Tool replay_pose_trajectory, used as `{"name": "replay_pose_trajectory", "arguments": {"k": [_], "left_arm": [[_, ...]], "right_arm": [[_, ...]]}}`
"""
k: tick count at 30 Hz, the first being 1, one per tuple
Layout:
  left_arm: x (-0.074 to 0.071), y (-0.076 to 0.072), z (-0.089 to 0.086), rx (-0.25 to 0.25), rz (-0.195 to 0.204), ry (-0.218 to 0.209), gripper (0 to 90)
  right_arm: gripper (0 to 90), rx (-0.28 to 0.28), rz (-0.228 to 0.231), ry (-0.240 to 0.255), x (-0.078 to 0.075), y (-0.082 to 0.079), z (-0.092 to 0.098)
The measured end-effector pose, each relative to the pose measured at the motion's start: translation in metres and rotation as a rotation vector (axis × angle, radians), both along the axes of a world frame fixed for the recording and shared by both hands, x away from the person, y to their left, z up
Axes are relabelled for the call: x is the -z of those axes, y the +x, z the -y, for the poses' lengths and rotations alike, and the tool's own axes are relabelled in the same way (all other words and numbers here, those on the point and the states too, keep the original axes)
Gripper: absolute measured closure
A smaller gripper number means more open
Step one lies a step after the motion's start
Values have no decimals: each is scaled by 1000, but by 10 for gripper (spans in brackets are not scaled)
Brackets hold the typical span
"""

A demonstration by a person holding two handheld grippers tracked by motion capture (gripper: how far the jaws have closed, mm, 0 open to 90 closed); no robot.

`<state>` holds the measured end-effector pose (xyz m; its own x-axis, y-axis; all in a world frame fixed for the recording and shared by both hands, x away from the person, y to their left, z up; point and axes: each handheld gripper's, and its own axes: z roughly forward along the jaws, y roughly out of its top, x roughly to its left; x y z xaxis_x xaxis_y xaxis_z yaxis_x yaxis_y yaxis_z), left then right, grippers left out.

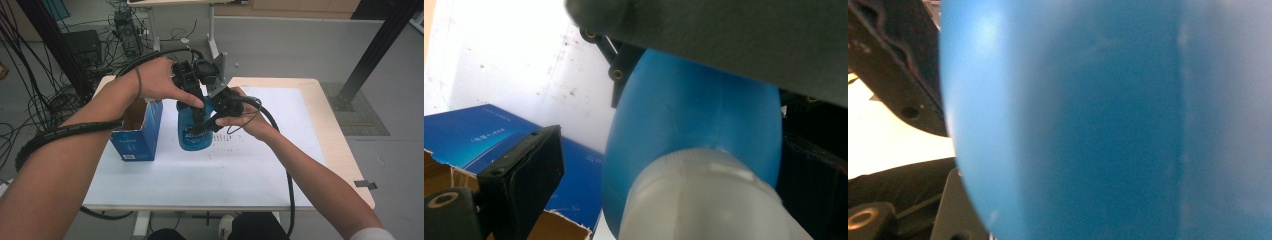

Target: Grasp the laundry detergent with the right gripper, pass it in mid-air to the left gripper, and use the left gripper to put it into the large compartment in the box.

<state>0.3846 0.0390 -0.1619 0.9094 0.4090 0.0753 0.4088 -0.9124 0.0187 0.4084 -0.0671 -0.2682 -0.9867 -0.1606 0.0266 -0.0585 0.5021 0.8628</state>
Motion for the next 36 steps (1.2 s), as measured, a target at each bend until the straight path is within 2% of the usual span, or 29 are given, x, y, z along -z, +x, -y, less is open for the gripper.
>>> {"name": "replay_pose_trajectory", "arguments": {"k": [4, 6, 12, 31, 34, 36], "left_arm": [[1, 0, -1, -10, 3, -8, 68], [1, 0, -1, -7, 2, -4, 68], [1, -1, -1, -13, 5, -12, 68], [2, -1, -2, -4, -1, 4, 74], [4, -2, -2, -23, 9, -14, 78], [4, -2, -1, -18, 5, -6, 87]], "right_arm": [[428, -2, -12, -1, 0, 0, 0], [428, -1, 1, -2, 1, 1, 0], [428, 1, -2, -4, 1, 1, 0], [428, -3, 4, -1, 0, 0, -1], [428, -9, 8, 5, 0, 0, -1], [428, -11, 8, 6, 0, 0, -1]]}}
